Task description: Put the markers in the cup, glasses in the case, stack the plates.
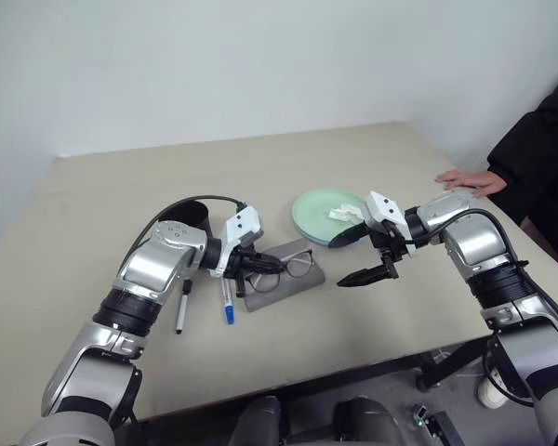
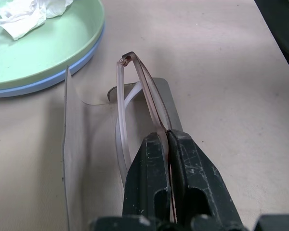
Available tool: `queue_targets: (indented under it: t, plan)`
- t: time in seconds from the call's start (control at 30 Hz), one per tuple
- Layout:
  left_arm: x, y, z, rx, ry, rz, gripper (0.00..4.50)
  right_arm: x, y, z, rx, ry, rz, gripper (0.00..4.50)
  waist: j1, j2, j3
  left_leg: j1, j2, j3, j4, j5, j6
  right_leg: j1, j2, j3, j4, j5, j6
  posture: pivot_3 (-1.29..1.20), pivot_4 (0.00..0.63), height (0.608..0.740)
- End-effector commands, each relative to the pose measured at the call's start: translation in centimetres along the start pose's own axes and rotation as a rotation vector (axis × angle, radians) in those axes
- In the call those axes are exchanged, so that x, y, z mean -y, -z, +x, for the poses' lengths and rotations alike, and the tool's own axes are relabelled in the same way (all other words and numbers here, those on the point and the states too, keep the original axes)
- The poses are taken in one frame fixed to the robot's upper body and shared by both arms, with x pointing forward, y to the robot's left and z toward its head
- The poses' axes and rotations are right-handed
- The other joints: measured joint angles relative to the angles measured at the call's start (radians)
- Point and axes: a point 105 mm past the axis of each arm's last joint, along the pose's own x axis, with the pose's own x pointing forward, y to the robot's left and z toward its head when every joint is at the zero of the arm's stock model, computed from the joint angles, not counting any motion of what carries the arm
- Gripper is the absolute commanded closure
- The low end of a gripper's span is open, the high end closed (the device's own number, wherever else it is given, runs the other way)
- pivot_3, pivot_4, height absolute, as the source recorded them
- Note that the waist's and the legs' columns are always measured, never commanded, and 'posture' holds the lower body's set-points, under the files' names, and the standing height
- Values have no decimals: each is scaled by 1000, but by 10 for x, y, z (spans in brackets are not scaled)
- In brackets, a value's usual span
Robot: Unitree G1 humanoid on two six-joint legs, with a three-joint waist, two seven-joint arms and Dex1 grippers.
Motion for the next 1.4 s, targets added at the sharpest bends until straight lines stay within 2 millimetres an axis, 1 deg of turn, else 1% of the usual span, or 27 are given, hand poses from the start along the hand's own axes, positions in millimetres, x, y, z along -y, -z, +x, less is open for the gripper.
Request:
queue_targets:
  t: [0.03,0.17,0.47,0.6,0.7,0.8,0.9,1.03,1.27,1.4]
  plan:
    - [-6,-3,-3,-5,-31,10,4485,1,-14,-4,17,13,-53,0,0,0,0,0,0,0,0,0,0,0,0,0,0,0,0,0,0,700]
    - [-4,2,-3,-7,-25,-2,4485,1,-14,-4,19,9,-49,0,0,0,0,0,0,0,0,0,0,0,0,0,0,0,0,0,0,700]
    - [-7,-2,-10,11,-26,-21,4485,0,-13,-4,15,5,-44,0,-1,0,0,0,0,0,0,0,0,0,0,0,0,0,0,0,0,700]
    - [-13,0,-12,3,-56,-19,4485,0,-13,-3,15,3,-41,0,-1,0,0,0,0,0,0,0,0,0,0,0,0,0,0,0,0,700]
    - [-23,-9,-21,38,-91,-27,4485,-1,-12,-4,13,3,-39,0,-1,0,0,0,0,0,0,0,0,0,0,0,1,0,0,0,0,700]
    - [-28,-14,-27,55,-101,-23,4485,0,-12,-4,12,5,-38,0,-1,0,0,-1,0,0,0,0,0,-1,0,0,1,0,0,0,0,700]
    - [-29,-8,-25,35,-107,-24,4485,0,-12,-3,13,4,-39,0,0,0,0,-1,0,0,0,0,0,-1,0,0,0,0,0,0,0,700]
    - [-20,2,-13,19,-68,-46,4485,-1,-12,-3,14,5,-40,0,-1,0,0,-1,0,1,0,-1,2,-1,0,1,0,0,0,0,0,700]
    - [-3,13,1,-16,-3,-60,4485,0,-12,-3,12,7,-40,0,0,0,0,-1,0,1,1,-1,1,-1,0,1,0,0,0,0,0,700]
    - [9,13,8,-8,47,-83,4485,0,-11,-3,10,7,-40,0,0,0,0,-1,0,1,1,-1,1,-1,0,1,0,0,0,0,0,700]
